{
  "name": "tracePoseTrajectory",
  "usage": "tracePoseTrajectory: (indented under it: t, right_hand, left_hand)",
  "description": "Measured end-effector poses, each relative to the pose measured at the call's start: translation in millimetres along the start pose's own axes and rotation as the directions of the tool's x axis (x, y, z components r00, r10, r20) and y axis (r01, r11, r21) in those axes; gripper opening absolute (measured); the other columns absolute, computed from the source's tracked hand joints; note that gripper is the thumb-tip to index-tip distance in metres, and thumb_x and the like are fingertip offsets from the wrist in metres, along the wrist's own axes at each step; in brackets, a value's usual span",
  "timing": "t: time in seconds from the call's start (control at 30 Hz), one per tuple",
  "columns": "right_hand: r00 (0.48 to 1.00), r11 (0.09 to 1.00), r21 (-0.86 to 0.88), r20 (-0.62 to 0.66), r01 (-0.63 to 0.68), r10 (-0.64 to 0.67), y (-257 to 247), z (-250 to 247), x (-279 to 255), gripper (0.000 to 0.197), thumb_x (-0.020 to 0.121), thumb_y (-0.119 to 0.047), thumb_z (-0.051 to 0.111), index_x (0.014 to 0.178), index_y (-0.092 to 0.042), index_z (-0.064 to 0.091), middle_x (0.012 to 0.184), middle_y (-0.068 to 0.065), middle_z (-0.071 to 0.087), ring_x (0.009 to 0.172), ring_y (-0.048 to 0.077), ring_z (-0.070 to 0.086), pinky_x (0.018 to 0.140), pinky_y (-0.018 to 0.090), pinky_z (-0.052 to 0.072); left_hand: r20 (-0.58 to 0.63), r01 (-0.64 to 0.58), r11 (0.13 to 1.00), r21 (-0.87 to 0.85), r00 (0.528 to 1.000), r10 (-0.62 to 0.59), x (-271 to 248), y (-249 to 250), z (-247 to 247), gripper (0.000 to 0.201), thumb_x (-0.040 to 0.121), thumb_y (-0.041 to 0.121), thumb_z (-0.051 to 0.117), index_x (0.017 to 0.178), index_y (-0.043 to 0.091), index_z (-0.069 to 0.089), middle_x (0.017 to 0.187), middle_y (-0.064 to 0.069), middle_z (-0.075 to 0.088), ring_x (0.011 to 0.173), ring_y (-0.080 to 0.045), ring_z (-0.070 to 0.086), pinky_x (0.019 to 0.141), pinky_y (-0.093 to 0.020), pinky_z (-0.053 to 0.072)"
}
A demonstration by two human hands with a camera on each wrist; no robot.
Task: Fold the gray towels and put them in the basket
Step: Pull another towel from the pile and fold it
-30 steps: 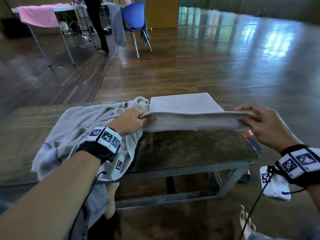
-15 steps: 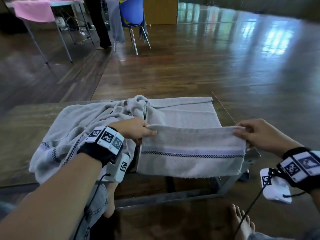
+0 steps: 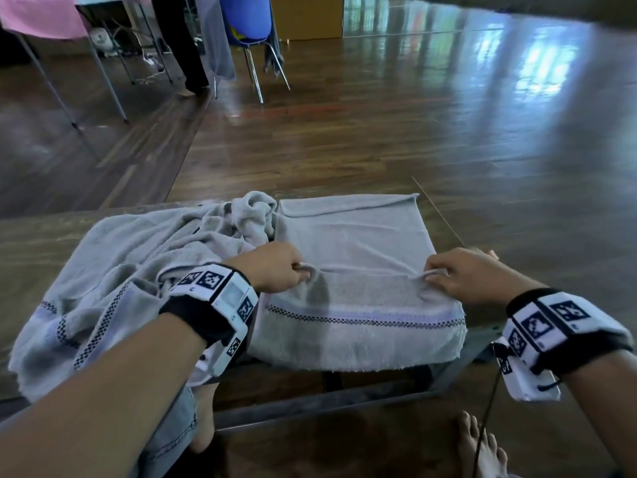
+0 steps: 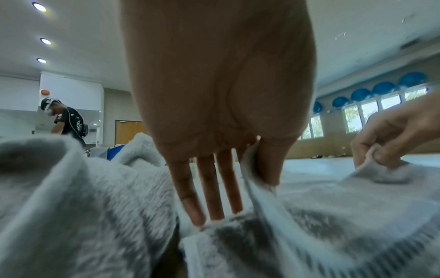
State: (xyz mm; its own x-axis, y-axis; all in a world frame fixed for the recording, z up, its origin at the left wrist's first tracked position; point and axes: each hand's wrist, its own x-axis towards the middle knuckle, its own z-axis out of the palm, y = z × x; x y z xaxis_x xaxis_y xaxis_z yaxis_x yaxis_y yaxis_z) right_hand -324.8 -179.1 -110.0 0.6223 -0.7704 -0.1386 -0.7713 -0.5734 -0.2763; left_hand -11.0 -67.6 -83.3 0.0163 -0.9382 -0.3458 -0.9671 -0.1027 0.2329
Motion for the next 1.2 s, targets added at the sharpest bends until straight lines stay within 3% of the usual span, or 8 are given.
tracePoseTrajectory:
  t: [0.2, 0.37, 0.53, 0.67, 0.8, 0.97, 1.07, 1.2]
  right_hand:
    - [0.979, 0.994, 0.105, 0.198, 0.033, -0.054, 12.0, -36.5, -19.7, 0.026, 0.095, -0.034, 0.062, 0.070, -0.029, 0.066, 0.068, -0.014, 0.065, 0.068, 0.004, 0.061, 0.073, 0.033, 0.047]
    - [0.952, 0.983, 0.179, -0.307, 0.049, 0.008, 5.8, -34.9, -11.2, 0.023, 0.094, -0.029, 0.063, 0.072, -0.025, 0.064, 0.064, -0.009, 0.065, 0.064, 0.002, 0.058, 0.058, 0.026, 0.040]
    - [0.983, 0.983, 0.180, -0.183, 0.021, 0.012, 7.1, -4.5, 5.5, 0.016, 0.097, -0.025, 0.061, 0.082, -0.022, 0.064, 0.073, -0.007, 0.065, 0.067, 0.012, 0.060, 0.058, 0.026, 0.039]
    - [1.000, 0.992, 0.122, 0.010, -0.013, 0.012, 9.2, -4.6, 8.1, 0.020, 0.099, -0.029, 0.057, 0.081, -0.029, 0.064, 0.078, -0.010, 0.067, 0.075, 0.013, 0.063, 0.064, 0.024, 0.041]
    - [0.976, 0.999, 0.030, 0.217, -0.038, 0.030, 6.9, -25.9, 3.7, 0.022, 0.093, -0.044, 0.059, 0.074, -0.038, 0.067, 0.071, -0.021, 0.066, 0.075, 0.006, 0.061, 0.086, 0.044, 0.041]
    - [0.978, 0.988, 0.154, -0.210, 0.028, 0.005, 7.7, -29.8, 7.8, 0.023, 0.092, -0.033, 0.066, 0.069, -0.029, 0.070, 0.064, -0.013, 0.065, 0.066, 0.008, 0.061, 0.062, 0.026, 0.041]
    - [0.933, 0.988, 0.135, -0.339, -0.075, 0.117, 20.4, -22.0, 21.3, 0.012, 0.091, -0.028, 0.067, 0.082, -0.023, 0.072, 0.087, -0.006, 0.064, 0.093, 0.023, 0.062, 0.080, 0.030, 0.041]
    - [0.961, 0.981, 0.061, -0.198, -0.185, 0.194, 39.8, -2.3, 31.2, 0.022, 0.092, -0.037, 0.068, 0.103, -0.021, 0.079, 0.139, -0.002, 0.058, 0.126, 0.027, 0.052, 0.110, 0.048, 0.039]
  left_hand:
    - [0.176, 0.010, 0.995, -0.098, 0.984, 0.007, -19.4, 0.9, -12.7, 0.044, 0.094, 0.041, 0.062, 0.061, 0.017, 0.045, 0.054, 0.005, 0.042, 0.052, -0.013, 0.039, 0.056, -0.027, 0.031]
    - [-0.204, -0.036, 0.957, -0.287, 0.979, -0.024, -12.9, -2.0, -14.0, 0.045, 0.097, 0.029, 0.059, 0.060, 0.013, 0.039, 0.051, 0.003, 0.037, 0.040, -0.006, 0.029, 0.046, -0.022, 0.029]
    - [-0.409, -0.150, 0.968, -0.202, 0.911, 0.055, -3.7, -4.1, -2.8, 0.027, 0.093, 0.014, 0.059, 0.074, -0.005, 0.057, 0.067, -0.011, 0.058, 0.059, -0.013, 0.046, 0.062, -0.031, 0.042]
    - [-0.136, -0.082, 0.997, -0.015, 0.988, 0.079, 3.6, -2.7, 2.6, 0.021, 0.090, 0.021, 0.060, 0.091, 0.002, 0.070, 0.097, -0.008, 0.068, 0.090, -0.025, 0.062, 0.084, -0.041, 0.050]
    - [0.080, -0.029, 0.999, -0.045, 0.996, 0.032, 2.7, -3.8, -12.7, 0.024, 0.082, 0.025, 0.062, 0.071, 0.004, 0.061, 0.064, -0.003, 0.051, 0.063, -0.019, 0.047, 0.062, -0.033, 0.041]
    - [-0.098, -0.029, 0.998, -0.053, 0.995, 0.023, 7.4, -5.6, -14.5, 0.030, 0.088, 0.027, 0.062, 0.076, 0.000, 0.066, 0.060, -0.003, 0.052, 0.051, -0.011, 0.042, 0.048, -0.023, 0.034]
    - [-0.235, -0.066, 0.996, -0.056, 0.971, 0.052, 20.9, -11.2, -11.5, 0.029, 0.091, 0.021, 0.058, 0.078, -0.004, 0.067, 0.085, -0.013, 0.067, 0.073, -0.025, 0.060, 0.065, -0.038, 0.049]
    - [-0.202, -0.092, 0.995, -0.024, 0.976, 0.085, 32.7, -21.5, -1.8, 0.022, 0.094, 0.022, 0.060, 0.093, 0.010, 0.079, 0.127, 0.007, 0.065, 0.109, -0.018, 0.061, 0.094, -0.044, 0.050]
